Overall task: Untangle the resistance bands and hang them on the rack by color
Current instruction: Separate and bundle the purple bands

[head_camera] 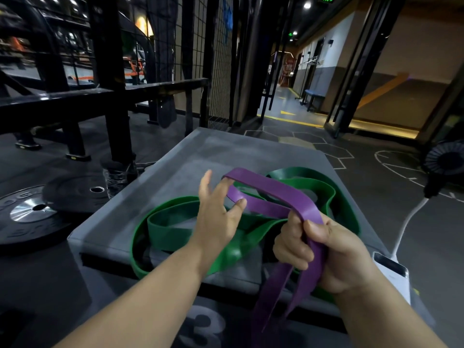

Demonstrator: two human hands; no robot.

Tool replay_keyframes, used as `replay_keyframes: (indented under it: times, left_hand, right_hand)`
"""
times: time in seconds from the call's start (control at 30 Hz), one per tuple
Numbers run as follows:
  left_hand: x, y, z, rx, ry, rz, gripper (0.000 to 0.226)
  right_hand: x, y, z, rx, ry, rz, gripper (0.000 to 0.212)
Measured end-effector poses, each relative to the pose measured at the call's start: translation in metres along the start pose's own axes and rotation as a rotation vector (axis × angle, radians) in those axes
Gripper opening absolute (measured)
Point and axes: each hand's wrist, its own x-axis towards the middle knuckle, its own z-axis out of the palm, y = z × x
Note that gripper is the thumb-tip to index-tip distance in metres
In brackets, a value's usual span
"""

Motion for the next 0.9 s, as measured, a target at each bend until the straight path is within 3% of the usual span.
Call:
replay_keyframes:
  times: [0.07, 0.23, 0.47, 0.63, 0.77, 0.9]
  left_hand:
    - [0.004, -0.003, 0.0, -0.06, -0.056, -0.008, 0.047]
    - [0.0, -0.007, 0.006, -0.053, -0.02, -0.031, 0.043]
    - [-0.011, 0.012, -0.01, -0.035, -0.357, 0.004, 0.036]
    - [-0.018, 0.028, -0.029, -0.281, -0.546, -0.244, 0.035]
    - [-0.026, 0.032, -0.034, -0.263, -0.633, -0.372, 0.027]
    - [-0.03, 0.034, -0.034, -0.35, -0.753, -0.418, 0.03]
  right_hand:
    - [-0.001, -0.001, -0.002, 0.002, -0.003, -0.005, 0.015]
    - [-0.002, 0.001, -0.01, 0.033, 0.008, 0.012, 0.025]
    - [-0.004, -0.009, -0.027, 0.185, 0.028, -0.06, 0.04]
    - [-0.004, -0.012, -0.028, 0.135, 0.103, -0.146, 0.053]
    - [0.001, -0.01, -0.017, 0.022, 0.281, -0.197, 0.069]
    - [0.006, -0.002, -0.01, -0.159, 0.503, -0.19, 0.049]
